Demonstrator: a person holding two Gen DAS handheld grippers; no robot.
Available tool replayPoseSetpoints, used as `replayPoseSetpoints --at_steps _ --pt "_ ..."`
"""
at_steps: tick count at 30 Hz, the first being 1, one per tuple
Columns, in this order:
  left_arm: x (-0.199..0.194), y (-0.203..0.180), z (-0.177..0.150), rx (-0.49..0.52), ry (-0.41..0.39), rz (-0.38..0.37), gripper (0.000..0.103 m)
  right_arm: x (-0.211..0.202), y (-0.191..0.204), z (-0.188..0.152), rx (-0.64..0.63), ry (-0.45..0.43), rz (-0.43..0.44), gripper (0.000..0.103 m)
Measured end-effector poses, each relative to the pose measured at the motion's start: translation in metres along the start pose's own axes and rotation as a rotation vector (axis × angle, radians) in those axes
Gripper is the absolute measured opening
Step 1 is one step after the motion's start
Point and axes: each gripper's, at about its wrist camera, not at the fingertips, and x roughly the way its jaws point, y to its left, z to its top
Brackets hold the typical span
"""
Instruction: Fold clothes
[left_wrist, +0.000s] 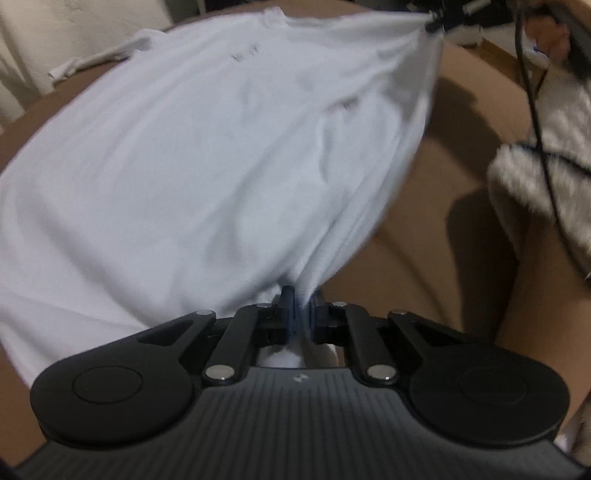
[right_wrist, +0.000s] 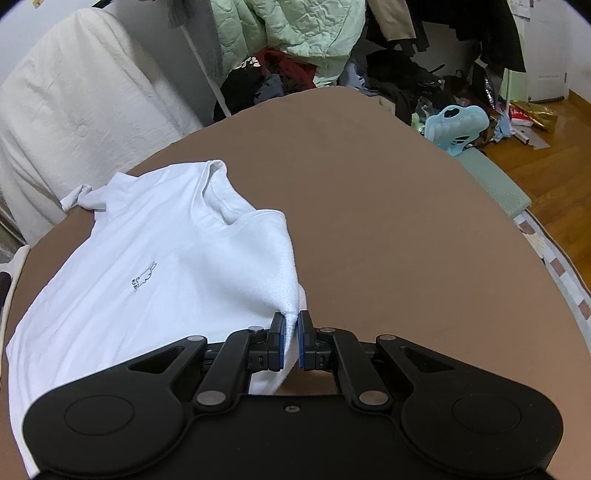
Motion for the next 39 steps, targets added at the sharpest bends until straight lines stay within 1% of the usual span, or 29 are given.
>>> replayPoseSetpoints --at_steps 4,8,11,17,19,21,24,28,31,33,35,39 --pt "-0.039 -0.002 0.014 0.042 -0.097 0.046 0.007 -0.002 0.001 0.001 -0.009 -0.004 -0.005 0.007" --pt "-0.074 -0.003 0.028 0.061 -0.189 0.063 0.007 -0.004 0.002 0.0 -0.016 -0.006 -0.007 0.007" --pt "-0.087 0.0 0.041 0.038 -0.229 0.033 0.007 -0.007 0.002 0.001 -0.021 -0.012 -0.002 0.007" --pt "-0.114 -0.015 0.053 0.018 -0.291 -0.105 0.007 -0.02 -0.003 0.0 -0.001 -0.039 0.037 0.007" --pt "-0.122 -0.017 0.054 0.022 -0.306 -0.112 0.007 -0.021 -0.007 0.0 0.02 -0.041 0.057 0.007" --pt "-0.128 -0.015 0.056 0.021 -0.325 -0.093 0.007 -0.019 -0.008 0.0 0.026 -0.035 0.051 0.006" --pt "-0.136 -0.004 0.06 -0.012 -0.343 -0.069 0.007 -0.018 -0.005 0.0 0.014 -0.035 0.052 0.005" --pt "-0.138 0.016 0.071 -0.027 -0.362 -0.046 0.007 -0.02 -0.002 0.0 -0.01 -0.043 0.07 0.003" --pt "-0.125 0.031 0.081 -0.047 -0.351 -0.033 0.007 -0.019 -0.004 0.001 -0.01 -0.039 0.086 0.003" --pt "-0.115 0.042 0.088 -0.062 -0.341 -0.027 0.007 -0.017 -0.009 0.004 0.002 -0.037 0.082 0.003" --pt "-0.105 0.053 0.098 -0.071 -0.333 -0.029 0.007 -0.014 -0.012 0.007 0.002 -0.037 0.07 0.002" --pt "-0.091 0.071 0.128 -0.021 -0.337 0.001 0.007 -0.01 -0.021 0.01 0.03 -0.042 0.006 0.002"
